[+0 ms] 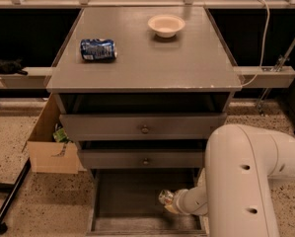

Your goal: Pick 7up can from bottom drawer and place on counter

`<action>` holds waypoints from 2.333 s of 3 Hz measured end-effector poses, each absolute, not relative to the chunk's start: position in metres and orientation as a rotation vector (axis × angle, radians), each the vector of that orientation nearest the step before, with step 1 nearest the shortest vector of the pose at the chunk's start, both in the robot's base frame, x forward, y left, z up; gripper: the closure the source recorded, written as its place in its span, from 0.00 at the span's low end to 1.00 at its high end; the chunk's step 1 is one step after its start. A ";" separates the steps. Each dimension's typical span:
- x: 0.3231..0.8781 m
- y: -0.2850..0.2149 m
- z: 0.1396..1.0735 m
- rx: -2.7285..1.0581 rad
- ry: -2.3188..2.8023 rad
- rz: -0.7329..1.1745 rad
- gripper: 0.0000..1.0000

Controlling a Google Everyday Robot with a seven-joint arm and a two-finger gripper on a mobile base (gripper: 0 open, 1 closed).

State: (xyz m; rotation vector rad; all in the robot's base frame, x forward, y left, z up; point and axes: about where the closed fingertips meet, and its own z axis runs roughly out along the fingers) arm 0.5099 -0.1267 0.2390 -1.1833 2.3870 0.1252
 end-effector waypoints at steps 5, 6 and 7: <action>0.468 -0.100 0.430 -1.001 2.216 -0.235 1.00; 0.433 -0.109 0.433 -1.025 2.205 -0.273 1.00; 0.444 -0.107 0.435 -1.036 2.191 -0.312 1.00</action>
Offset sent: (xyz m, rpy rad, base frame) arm 0.0111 -0.0314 0.0444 -0.1618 -0.0336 -0.0570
